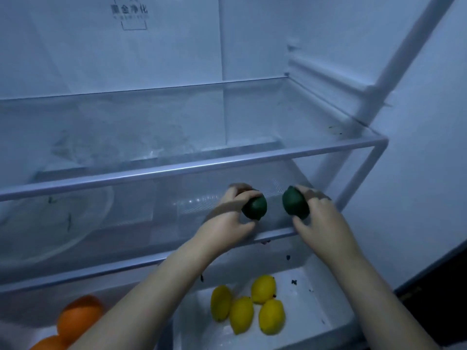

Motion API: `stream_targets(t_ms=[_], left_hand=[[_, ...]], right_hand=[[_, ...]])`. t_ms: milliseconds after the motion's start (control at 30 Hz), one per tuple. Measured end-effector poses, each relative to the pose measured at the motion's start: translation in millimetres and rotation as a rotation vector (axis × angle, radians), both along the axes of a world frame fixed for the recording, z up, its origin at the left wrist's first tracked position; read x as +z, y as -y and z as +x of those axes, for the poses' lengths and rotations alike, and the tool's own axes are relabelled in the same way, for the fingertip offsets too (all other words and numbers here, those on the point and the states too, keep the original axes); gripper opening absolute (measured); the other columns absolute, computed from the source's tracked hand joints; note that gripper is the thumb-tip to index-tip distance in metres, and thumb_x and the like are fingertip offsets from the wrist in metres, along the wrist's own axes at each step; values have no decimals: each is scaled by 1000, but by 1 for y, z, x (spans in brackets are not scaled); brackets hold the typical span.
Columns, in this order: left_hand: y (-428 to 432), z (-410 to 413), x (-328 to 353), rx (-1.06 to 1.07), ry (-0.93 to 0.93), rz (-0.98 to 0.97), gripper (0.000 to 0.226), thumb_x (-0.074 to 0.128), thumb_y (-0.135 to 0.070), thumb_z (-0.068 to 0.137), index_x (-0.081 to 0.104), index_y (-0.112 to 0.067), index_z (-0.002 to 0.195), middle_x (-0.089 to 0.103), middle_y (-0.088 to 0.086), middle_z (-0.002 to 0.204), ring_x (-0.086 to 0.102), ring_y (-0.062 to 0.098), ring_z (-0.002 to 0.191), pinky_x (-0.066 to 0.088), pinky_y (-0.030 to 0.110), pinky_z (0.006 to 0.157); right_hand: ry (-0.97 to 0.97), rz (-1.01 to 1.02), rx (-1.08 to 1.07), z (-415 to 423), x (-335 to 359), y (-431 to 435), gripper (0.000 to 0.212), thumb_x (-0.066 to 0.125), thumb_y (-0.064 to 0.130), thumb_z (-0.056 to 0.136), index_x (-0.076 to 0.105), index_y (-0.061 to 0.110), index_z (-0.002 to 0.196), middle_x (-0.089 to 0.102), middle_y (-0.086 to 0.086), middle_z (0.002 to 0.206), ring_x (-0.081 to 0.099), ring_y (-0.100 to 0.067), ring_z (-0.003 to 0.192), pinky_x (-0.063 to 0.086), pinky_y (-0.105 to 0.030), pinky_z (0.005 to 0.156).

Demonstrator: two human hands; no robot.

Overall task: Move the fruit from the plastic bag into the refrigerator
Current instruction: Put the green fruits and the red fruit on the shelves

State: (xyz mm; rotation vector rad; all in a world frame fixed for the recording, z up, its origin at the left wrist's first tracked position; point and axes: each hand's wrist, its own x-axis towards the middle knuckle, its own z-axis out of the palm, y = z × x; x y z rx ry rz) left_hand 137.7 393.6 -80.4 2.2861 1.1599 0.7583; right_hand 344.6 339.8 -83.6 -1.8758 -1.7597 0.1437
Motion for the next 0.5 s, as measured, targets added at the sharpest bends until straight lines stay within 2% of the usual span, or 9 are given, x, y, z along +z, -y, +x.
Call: stream_targets(t_ms=[167, 267, 500], left_hand=[[-11, 6, -12, 26, 33, -12, 53, 70, -20, 78, 54, -27, 128, 40, -5, 131, 44, 11, 119, 38, 23, 103], [-16, 7, -18, 13, 77, -16, 54, 71, -21, 76, 56, -27, 127, 41, -5, 130, 47, 13, 119, 44, 33, 101], [-18, 8, -19, 13, 94, -11, 54, 73, -19, 76, 56, -26, 127, 42, -1, 131, 47, 16, 119, 46, 36, 99]], right_hand=[[6, -36, -23, 3, -13, -10, 66, 62, 17, 81, 38, 24, 142, 46, -5, 138, 42, -27, 124, 47, -48, 94], [4, -20, -26, 2, -15, -11, 68, 64, 16, 82, 36, 23, 144, 44, -4, 140, 40, -26, 125, 43, -45, 100], [-4, -16, -29, 0, -17, -14, 68, 62, 20, 87, 31, 25, 147, 41, -4, 143, 37, -25, 129, 41, -40, 103]])
